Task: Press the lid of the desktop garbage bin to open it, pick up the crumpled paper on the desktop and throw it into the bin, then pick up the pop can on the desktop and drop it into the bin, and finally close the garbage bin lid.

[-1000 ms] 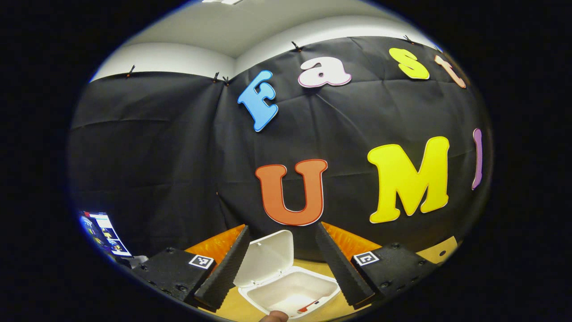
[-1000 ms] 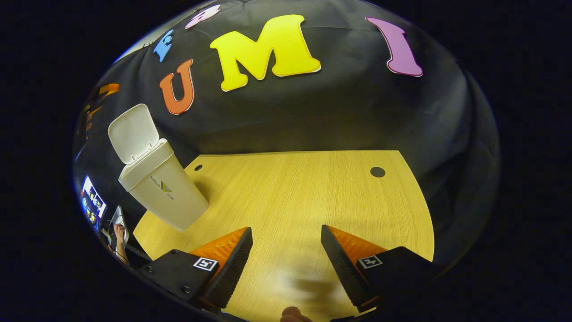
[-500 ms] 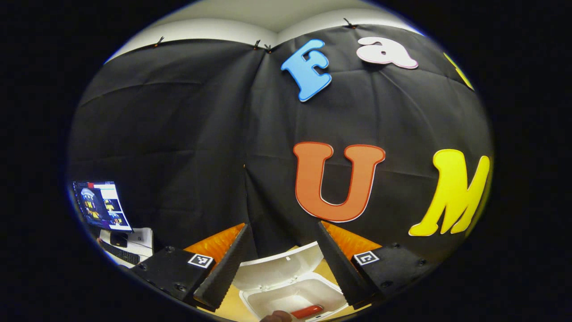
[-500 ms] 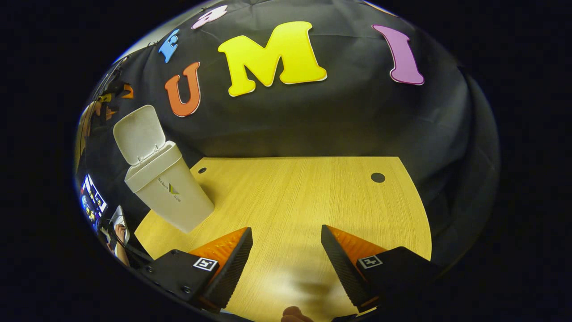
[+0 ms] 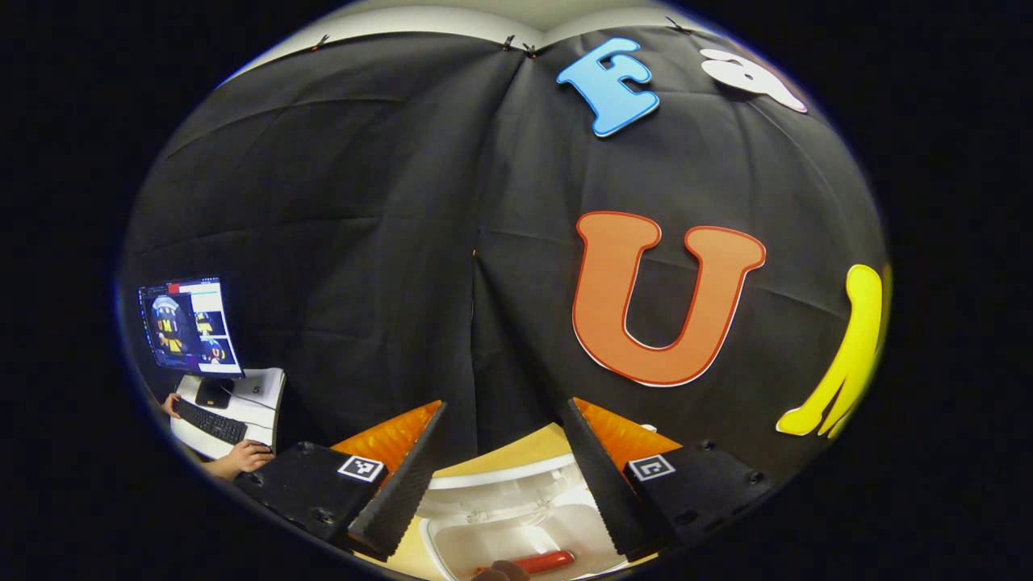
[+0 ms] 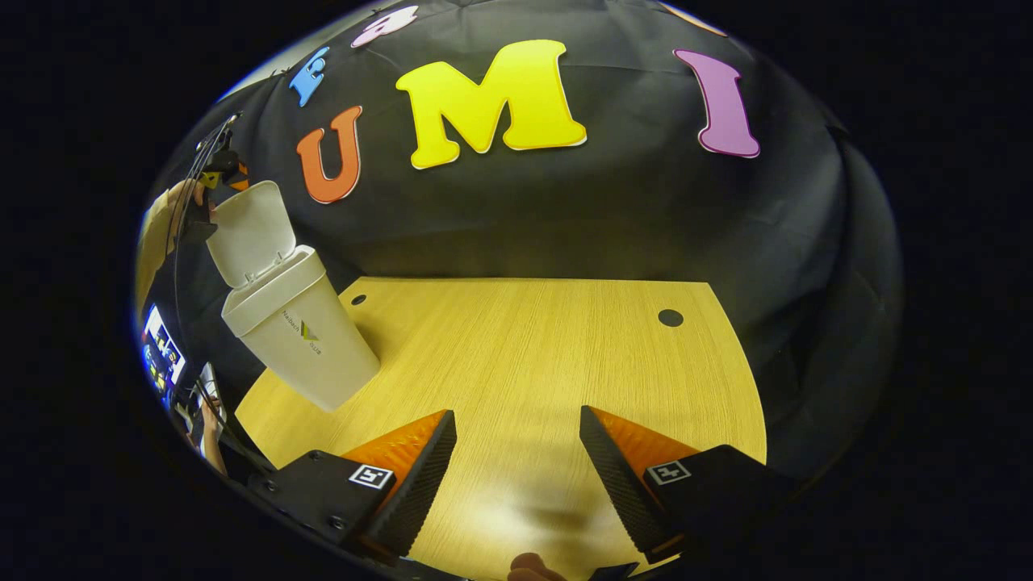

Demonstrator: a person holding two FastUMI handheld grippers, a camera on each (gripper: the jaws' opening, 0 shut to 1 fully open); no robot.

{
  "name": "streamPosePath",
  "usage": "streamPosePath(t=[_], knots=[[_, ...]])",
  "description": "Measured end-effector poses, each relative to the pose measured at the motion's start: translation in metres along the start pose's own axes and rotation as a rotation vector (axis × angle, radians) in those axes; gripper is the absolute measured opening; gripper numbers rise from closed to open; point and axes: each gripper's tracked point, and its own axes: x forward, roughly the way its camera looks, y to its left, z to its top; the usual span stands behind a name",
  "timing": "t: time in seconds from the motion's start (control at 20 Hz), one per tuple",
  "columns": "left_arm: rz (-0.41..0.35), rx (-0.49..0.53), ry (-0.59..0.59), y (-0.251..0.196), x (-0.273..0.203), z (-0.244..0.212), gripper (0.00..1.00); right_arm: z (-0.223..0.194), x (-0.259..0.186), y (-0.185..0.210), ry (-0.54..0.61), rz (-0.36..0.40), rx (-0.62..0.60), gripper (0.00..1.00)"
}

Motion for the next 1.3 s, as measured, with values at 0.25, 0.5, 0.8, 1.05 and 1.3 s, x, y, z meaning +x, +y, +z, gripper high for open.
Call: streamPosePath(t=[0.25, 0.5, 0.8, 1.05, 1.3], knots=[[-0.004, -0.004, 0.040, -0.010, -0.021, -0.014, 0.96, -0.001, -0.003, 0.002, -0.013, 0.016, 0.004, 0.98], [-0.021, 0.048, 0.011, -0.026, -0.060, -0.045, 0.99, -0.015, -0.004, -0.006, 0.008, 0.022, -0.003, 0.98], [0.003, 0.080, 0.029, -0.046, -0.093, -0.102, 0.98, -0.031, -0.008, -0.028, 0.031, 0.033, -0.017, 0.98], [0.025, 0.038, 0.116, -0.055, -0.108, -0.159, 0.96, -0.039, -0.011, -0.055, 0.049, 0.035, -0.031, 0.98], [0.048, 0.075, 0.158, -0.063, -0.105, -0.189, 0.96, -0.042, -0.002, -0.078, 0.058, 0.030, 0.007, 0.98]])
